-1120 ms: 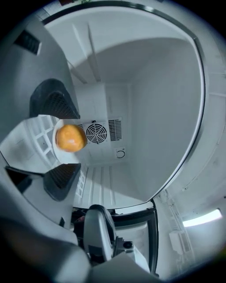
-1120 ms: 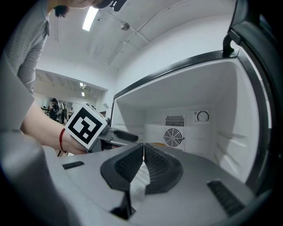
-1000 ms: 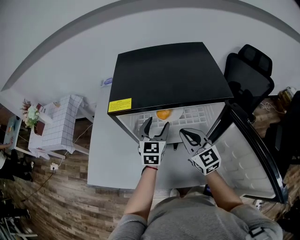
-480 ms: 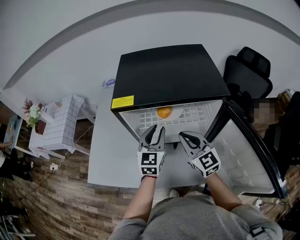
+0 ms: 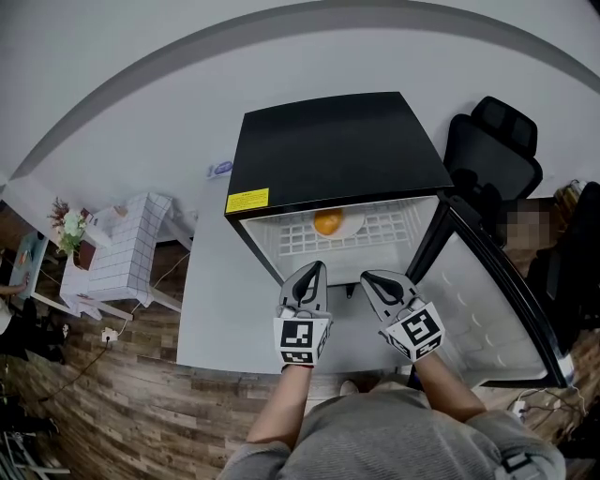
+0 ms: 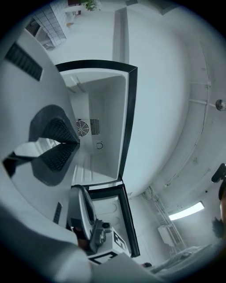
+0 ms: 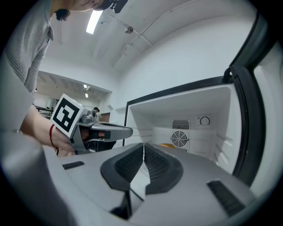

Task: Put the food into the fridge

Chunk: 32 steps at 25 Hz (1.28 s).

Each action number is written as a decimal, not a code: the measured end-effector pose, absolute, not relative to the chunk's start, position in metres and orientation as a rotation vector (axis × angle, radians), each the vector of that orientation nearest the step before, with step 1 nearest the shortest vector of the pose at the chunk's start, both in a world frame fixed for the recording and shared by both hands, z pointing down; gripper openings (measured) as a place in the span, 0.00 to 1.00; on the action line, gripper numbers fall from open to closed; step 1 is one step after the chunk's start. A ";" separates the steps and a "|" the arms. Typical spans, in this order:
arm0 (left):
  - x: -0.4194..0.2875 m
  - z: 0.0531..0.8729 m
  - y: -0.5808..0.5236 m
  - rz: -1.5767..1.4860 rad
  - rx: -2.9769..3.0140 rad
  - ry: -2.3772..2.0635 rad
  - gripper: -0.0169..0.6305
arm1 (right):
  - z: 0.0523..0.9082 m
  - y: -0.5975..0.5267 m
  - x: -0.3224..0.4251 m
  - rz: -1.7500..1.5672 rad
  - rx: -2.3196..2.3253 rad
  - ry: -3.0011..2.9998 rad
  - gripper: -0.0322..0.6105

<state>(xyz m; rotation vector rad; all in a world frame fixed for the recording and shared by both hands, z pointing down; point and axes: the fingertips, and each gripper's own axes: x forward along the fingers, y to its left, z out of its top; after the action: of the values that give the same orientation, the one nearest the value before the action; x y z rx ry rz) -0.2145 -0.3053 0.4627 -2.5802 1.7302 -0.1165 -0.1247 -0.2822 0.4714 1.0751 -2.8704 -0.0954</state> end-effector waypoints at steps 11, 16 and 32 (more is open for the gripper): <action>-0.207 0.454 -0.260 -0.075 -2.592 1.687 0.04 | 0.463 -0.247 -0.129 -0.121 1.029 -2.899 0.07; -0.204 0.454 -0.241 -0.062 -2.609 1.679 0.04 | 0.462 -0.233 -0.128 -0.111 1.014 -2.903 0.07; -0.198 0.466 -0.187 -0.005 -2.616 1.716 0.04 | 0.472 -0.185 -0.135 -0.020 0.945 -2.894 0.07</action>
<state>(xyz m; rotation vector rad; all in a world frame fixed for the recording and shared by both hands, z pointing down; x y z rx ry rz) -0.1977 -0.1867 0.4659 -2.6162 1.7164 -0.0050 -0.1355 -0.1849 0.4716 0.9449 -2.8940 -0.0203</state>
